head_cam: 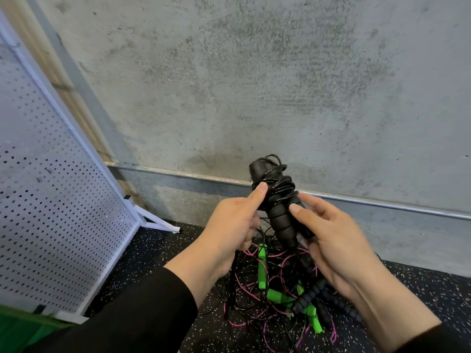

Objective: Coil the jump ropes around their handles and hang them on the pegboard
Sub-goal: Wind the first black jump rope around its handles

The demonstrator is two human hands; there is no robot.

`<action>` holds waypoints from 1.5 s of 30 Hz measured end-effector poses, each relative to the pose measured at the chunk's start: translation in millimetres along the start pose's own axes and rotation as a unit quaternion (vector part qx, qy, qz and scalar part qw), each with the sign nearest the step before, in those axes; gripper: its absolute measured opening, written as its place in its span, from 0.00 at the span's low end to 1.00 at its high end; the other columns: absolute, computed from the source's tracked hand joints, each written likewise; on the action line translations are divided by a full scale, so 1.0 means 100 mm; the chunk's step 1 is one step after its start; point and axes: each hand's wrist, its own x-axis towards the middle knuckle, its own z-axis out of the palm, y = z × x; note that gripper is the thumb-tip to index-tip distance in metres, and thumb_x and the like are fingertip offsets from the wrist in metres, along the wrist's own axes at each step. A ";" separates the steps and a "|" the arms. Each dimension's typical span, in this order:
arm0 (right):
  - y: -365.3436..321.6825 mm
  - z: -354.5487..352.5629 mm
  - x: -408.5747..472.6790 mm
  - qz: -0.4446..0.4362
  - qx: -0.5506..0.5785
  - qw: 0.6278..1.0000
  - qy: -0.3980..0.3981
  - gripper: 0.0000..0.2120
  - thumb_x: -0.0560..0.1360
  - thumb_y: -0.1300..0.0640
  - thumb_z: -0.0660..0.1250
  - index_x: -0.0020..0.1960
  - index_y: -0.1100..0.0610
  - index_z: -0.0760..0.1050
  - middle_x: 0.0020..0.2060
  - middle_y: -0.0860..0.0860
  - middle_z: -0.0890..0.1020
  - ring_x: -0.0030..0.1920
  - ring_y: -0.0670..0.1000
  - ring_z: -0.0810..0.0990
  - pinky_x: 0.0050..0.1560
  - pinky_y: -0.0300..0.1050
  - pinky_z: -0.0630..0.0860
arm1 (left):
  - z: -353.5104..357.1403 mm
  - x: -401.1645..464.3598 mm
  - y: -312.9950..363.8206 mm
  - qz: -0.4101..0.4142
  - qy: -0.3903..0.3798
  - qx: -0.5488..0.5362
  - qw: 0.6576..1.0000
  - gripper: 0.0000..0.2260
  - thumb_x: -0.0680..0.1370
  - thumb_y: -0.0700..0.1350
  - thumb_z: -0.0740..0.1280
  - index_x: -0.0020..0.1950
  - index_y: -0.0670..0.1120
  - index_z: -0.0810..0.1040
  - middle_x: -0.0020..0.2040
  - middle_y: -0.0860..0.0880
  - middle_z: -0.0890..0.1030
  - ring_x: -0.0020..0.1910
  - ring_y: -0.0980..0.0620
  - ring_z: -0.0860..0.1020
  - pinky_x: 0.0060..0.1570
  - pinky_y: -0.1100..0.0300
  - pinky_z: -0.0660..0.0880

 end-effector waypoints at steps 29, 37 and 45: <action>-0.09 -0.05 -0.04 -0.176 -0.433 0.884 0.030 0.23 0.71 0.54 0.78 0.59 0.38 0.72 0.49 0.45 0.80 0.49 0.39 0.77 0.46 0.28 0.70 | -0.01 -0.03 0.02 -0.033 -0.043 -0.007 0.998 0.16 0.77 0.64 0.68 0.50 0.51 0.77 0.32 0.53 0.68 0.27 0.56 0.56 0.24 0.64 0.52; -0.16 -0.05 -0.03 -0.085 -0.165 0.983 0.002 0.17 0.72 0.48 0.70 0.60 0.49 0.80 0.50 0.55 0.85 0.47 0.53 0.85 0.50 0.53 0.82 | -0.01 -0.03 0.02 -0.022 -0.049 -0.027 0.998 0.16 0.77 0.64 0.67 0.49 0.51 0.76 0.33 0.52 0.64 0.27 0.56 0.55 0.23 0.65 0.53; -0.10 -0.04 -0.10 0.078 -0.139 0.983 -0.089 0.19 0.73 0.50 0.72 0.60 0.58 0.79 0.50 0.61 0.86 0.45 0.53 0.84 0.45 0.48 0.79 | 0.05 -0.07 -0.01 -0.002 -0.071 0.056 0.996 0.16 0.80 0.60 0.66 0.46 0.48 0.75 0.28 0.54 0.65 0.24 0.56 0.57 0.25 0.61 0.52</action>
